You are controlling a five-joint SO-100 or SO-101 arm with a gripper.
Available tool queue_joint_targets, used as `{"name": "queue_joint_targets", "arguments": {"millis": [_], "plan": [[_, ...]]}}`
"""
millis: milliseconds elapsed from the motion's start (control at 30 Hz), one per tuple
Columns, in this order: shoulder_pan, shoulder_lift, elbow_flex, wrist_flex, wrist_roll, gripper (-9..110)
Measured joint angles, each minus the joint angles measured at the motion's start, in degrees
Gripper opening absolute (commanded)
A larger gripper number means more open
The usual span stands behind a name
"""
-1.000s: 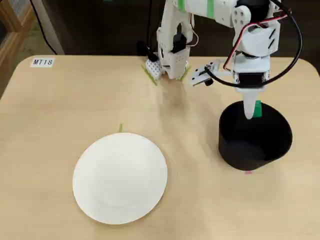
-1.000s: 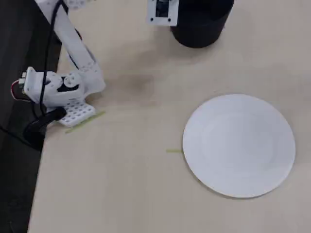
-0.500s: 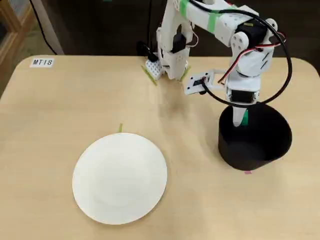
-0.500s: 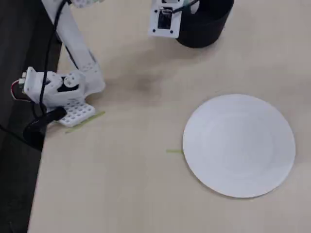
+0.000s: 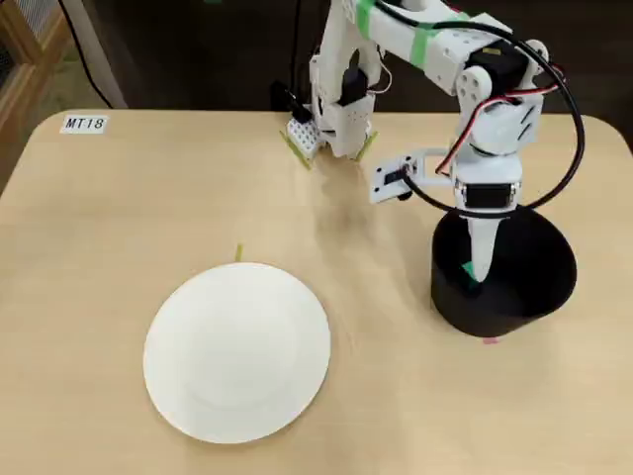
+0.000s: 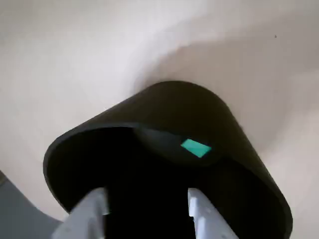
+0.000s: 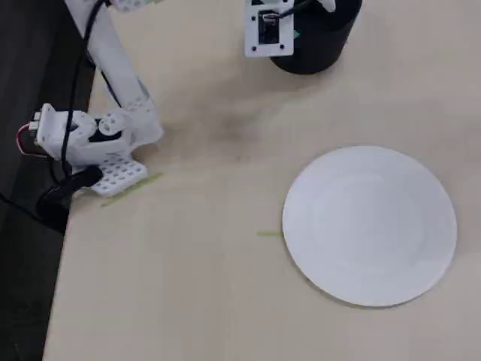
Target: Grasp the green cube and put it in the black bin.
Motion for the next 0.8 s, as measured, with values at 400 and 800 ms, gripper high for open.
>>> {"name": "queue_joint_targets", "arguments": {"millis": [400, 800], "plan": [[22.4, 2.4, -6.0, 8.2, -28.6, 0], [39.5, 32.0, 11.4, 5.8, -41.7, 0]]}}
